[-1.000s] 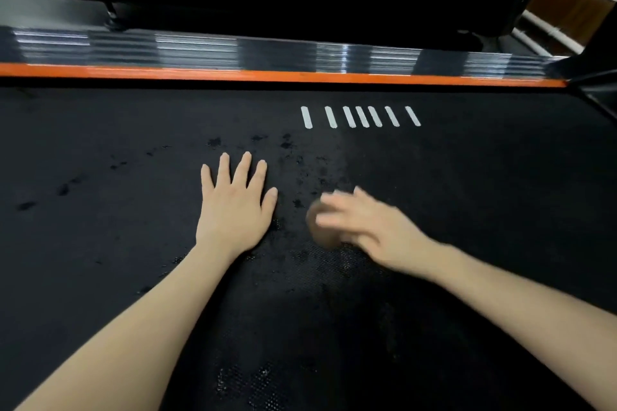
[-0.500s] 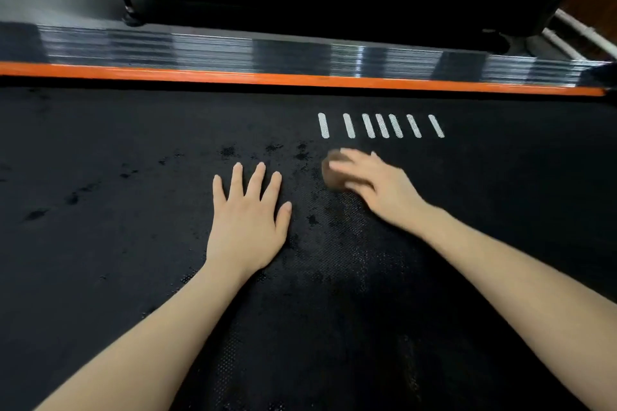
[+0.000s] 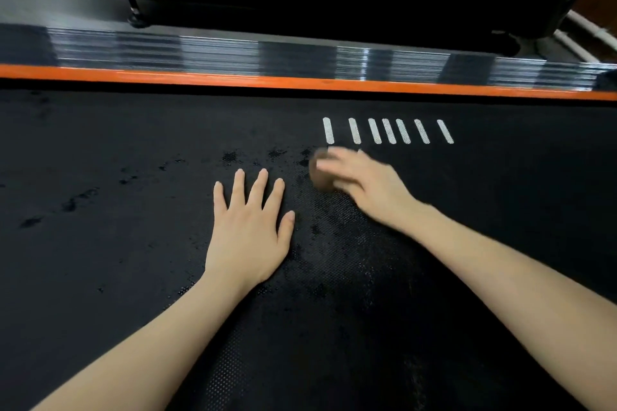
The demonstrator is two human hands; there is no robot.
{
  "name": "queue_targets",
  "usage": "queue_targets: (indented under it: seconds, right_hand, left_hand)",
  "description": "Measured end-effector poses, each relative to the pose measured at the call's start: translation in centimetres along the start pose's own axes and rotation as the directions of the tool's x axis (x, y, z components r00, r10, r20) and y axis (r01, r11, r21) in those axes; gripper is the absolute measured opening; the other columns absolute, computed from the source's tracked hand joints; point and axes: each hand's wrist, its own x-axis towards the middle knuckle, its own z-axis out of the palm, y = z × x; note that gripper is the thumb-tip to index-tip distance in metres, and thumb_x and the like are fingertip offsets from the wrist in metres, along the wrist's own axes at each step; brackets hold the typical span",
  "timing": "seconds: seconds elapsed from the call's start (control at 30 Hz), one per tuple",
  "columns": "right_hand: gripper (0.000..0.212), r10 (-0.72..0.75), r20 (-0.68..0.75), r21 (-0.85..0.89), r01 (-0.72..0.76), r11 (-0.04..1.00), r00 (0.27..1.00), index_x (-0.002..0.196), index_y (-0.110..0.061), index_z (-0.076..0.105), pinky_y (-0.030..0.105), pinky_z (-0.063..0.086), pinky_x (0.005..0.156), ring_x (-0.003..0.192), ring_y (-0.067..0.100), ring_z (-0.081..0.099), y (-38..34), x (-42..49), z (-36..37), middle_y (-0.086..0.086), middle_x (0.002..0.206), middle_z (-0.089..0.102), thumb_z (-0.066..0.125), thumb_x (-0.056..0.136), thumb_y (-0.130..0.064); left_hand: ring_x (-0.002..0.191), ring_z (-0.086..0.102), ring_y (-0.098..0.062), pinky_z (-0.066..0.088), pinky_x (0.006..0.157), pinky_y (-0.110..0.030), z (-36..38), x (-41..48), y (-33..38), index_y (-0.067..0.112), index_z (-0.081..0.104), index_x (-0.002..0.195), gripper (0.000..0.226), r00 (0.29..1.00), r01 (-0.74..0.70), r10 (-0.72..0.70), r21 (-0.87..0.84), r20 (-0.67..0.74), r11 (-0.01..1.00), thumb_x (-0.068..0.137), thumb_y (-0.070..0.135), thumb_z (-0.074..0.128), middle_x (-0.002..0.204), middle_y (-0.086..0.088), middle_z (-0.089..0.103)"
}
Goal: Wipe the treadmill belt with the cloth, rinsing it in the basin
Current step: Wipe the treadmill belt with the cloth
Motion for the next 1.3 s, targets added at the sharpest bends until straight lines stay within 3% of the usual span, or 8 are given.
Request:
queue_targets:
  seconds: [0.13,0.27,0.33,0.47,0.6,0.87,1.17,1.3]
  right_hand:
    - [0.035,0.219,-0.198,-0.006,-0.225,0.974,0.955,0.126,-0.025,0.059,0.038,0.039,0.095,0.115,0.029,0.048,-0.4,7.2,1.4,-0.002,0.133,0.052,0.053,0.093,-0.015]
    - [0.037,0.054,-0.11,-0.06,-0.061,0.996,0.992,0.132,-0.027,0.054,0.045,0.031,0.105,0.126,0.03,0.038,-2.1,7.1,2.1,0.001,0.142,0.045,0.051,0.095,-0.019]
    - [0.037,0.099,-0.133,-0.159,-0.119,0.98,0.986,0.132,-0.03,0.053,0.044,0.016,0.113,0.128,0.028,0.039,0.2,7.3,0.7,0.0,0.143,0.045,0.05,0.096,-0.022]
    - [0.035,0.458,-0.329,-0.061,-0.503,0.862,0.826,0.13,-0.024,0.055,0.049,0.021,0.112,0.117,0.034,0.049,6.9,6.9,-1.9,0.007,0.128,0.054,0.05,0.095,-0.019]
    - [0.04,0.624,-0.388,0.036,-0.666,0.746,0.678,0.133,-0.012,0.045,0.045,0.03,0.106,0.117,0.033,0.049,5.6,9.7,-1.3,0.014,0.126,0.055,0.053,0.094,-0.019]
    - [0.032,0.364,-0.277,0.041,-0.367,0.929,0.889,0.123,-0.007,0.051,0.039,0.032,0.103,0.12,0.03,0.047,-2.4,13.2,2.6,0.011,0.125,0.056,0.054,0.095,-0.021]
    - [0.028,0.614,-0.458,0.035,-0.677,0.736,0.643,0.117,-0.004,0.056,0.045,0.037,0.1,0.113,0.034,0.05,7.6,9.0,-2.1,0.015,0.121,0.054,0.053,0.094,-0.02]
    - [0.032,0.522,-0.402,-0.042,-0.585,0.81,0.752,0.12,-0.005,0.054,0.038,0.035,0.093,0.113,0.032,0.049,3.6,11.1,-0.2,0.014,0.122,0.055,0.046,0.098,-0.027]
  left_hand:
    - [0.137,0.03,-0.041,0.022,0.11,-0.061,0.1,0.1,0.0,0.015,0.045,0.14,0.064,1.0,0.001,-0.001,0.004,-0.008,1.0,0.093,0.05,0.019,0.146,-0.012,0.042]
    - [0.137,0.031,-0.041,0.023,0.109,-0.061,0.0,0.1,0.0,0.015,0.046,0.14,0.063,1.0,0.003,-0.003,0.002,-0.008,1.0,0.094,0.049,0.02,0.145,-0.012,0.043]
    - [0.137,0.031,-0.04,0.023,0.11,-0.061,0.0,0.1,-0.1,0.016,0.045,0.14,0.062,1.0,-0.003,0.003,0.0,-0.01,1.0,0.094,0.05,0.02,0.146,-0.011,0.042]
    - [0.136,0.032,-0.04,0.024,0.109,-0.061,0.2,0.1,-0.1,0.016,0.046,0.14,0.061,1.0,-0.005,0.005,0.0,-0.026,1.0,0.094,0.049,0.023,0.145,-0.011,0.043]
    - [0.135,0.034,-0.041,0.026,0.108,-0.062,0.3,0.1,0.0,0.014,0.048,0.138,0.06,0.999,-0.004,0.004,0.004,-0.041,1.0,0.093,0.048,0.025,0.144,-0.012,0.045]
    - [0.135,0.034,-0.04,0.026,0.108,-0.062,0.4,0.0,-0.1,0.015,0.049,0.137,0.061,0.999,-0.007,0.008,0.008,-0.053,1.0,0.093,0.049,0.025,0.144,-0.012,0.045]
    - [0.133,0.037,-0.042,0.029,0.106,-0.063,0.6,0.2,-0.2,0.014,0.051,0.135,0.06,0.997,-0.007,0.008,0.013,-0.079,1.0,0.093,0.048,0.027,0.141,-0.013,0.048]
    - [0.132,0.038,-0.042,0.029,0.105,-0.063,0.4,0.1,-0.1,0.013,0.052,0.135,0.06,0.997,0.001,0.0,0.017,-0.074,1.0,0.092,0.048,0.026,0.141,-0.014,0.048]
